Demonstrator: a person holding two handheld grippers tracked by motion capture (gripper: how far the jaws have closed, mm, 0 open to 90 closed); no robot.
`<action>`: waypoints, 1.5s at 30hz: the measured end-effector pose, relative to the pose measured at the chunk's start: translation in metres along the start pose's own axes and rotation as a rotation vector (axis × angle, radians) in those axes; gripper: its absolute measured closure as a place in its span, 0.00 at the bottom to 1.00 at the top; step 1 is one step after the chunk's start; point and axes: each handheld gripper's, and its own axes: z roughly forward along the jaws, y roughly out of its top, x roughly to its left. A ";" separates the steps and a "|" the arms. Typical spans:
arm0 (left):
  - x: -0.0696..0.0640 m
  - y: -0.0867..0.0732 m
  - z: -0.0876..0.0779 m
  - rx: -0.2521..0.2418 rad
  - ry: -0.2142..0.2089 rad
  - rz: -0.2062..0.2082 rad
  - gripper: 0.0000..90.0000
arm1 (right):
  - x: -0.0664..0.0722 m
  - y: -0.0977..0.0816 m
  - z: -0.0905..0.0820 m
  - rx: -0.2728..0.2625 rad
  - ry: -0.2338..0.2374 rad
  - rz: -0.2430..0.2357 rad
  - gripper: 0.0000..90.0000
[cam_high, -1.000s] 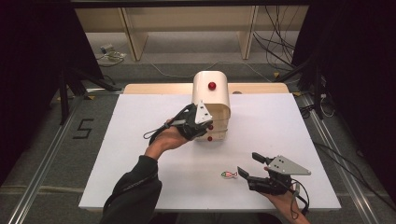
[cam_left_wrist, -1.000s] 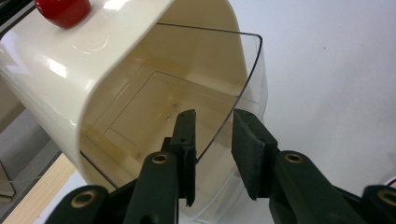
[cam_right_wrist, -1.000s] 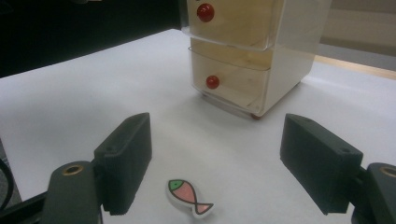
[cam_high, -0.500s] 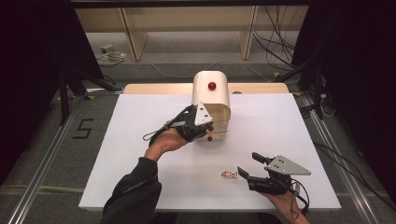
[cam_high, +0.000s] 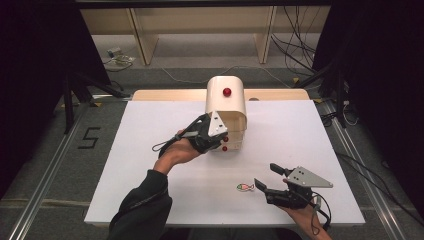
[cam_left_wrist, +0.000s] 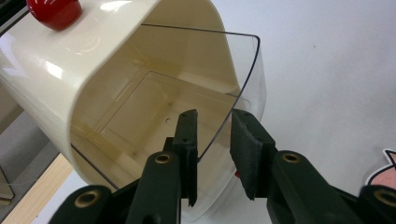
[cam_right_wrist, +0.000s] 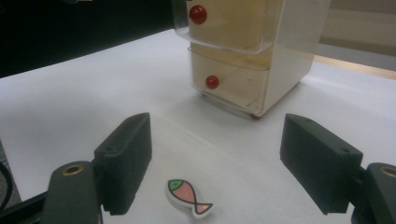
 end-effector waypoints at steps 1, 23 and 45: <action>0.000 0.000 0.000 -0.001 0.004 0.001 0.79 | 0.000 0.000 0.000 0.001 0.001 0.001 0.29; -0.004 0.001 -0.003 0.008 -0.004 0.008 0.79 | 0.000 0.000 0.000 0.001 -0.003 0.000 0.29; -0.008 0.002 -0.010 0.021 -0.018 0.030 0.79 | 0.000 0.000 0.000 0.005 -0.003 -0.001 0.29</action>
